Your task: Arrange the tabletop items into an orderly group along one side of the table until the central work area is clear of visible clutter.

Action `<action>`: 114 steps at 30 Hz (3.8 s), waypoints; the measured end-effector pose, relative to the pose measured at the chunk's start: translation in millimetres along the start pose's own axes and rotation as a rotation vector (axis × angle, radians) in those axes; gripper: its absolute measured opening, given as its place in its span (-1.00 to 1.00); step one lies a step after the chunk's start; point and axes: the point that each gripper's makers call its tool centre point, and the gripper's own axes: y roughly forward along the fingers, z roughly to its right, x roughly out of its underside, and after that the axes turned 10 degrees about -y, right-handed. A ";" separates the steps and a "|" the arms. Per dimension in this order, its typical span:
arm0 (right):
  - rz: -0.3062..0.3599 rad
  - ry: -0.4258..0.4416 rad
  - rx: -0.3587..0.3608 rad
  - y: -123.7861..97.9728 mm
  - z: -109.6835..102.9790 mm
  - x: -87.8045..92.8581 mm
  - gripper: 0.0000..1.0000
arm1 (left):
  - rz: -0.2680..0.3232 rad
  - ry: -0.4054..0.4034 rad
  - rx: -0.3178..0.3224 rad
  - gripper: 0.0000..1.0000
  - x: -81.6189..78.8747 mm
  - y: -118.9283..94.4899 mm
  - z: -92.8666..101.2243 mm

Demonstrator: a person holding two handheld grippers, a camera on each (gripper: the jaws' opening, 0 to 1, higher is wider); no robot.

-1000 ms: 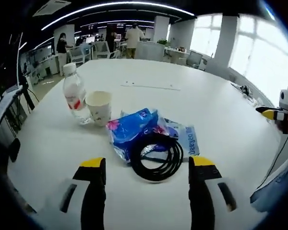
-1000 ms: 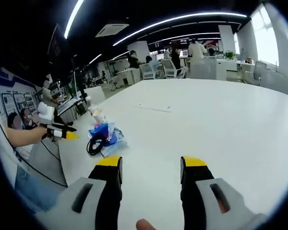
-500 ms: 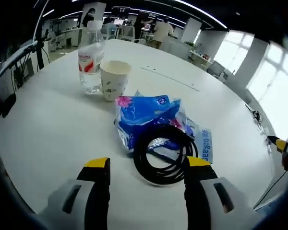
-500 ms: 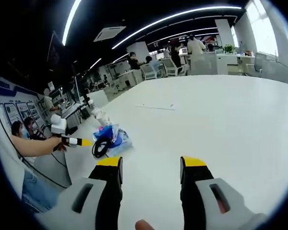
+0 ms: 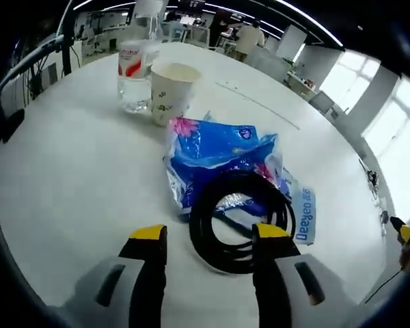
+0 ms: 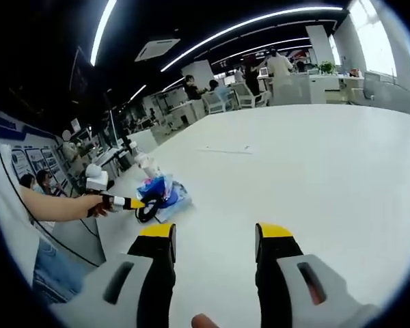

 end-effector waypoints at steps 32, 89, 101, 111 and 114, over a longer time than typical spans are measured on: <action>0.024 0.111 0.039 -13.7 20.1 17.6 -0.19 | 0.077 -0.081 -0.101 -0.88 8.8 -7.1 -11.6; -0.077 0.184 -0.334 62.1 -82.6 3.5 -0.14 | 0.018 0.382 0.537 -0.95 49.4 -85.5 193.9; -0.128 0.324 -0.289 65.1 -74.0 10.6 -0.76 | 0.040 0.383 0.595 -0.93 53.6 -88.0 212.2; -0.047 0.423 -0.346 57.1 -73.4 -2.7 -0.83 | 0.109 0.331 0.609 -0.88 43.3 -84.4 218.5; 0.007 0.475 -0.369 55.0 -73.2 -12.7 -0.84 | 0.119 0.313 0.610 -0.77 41.5 -83.2 218.4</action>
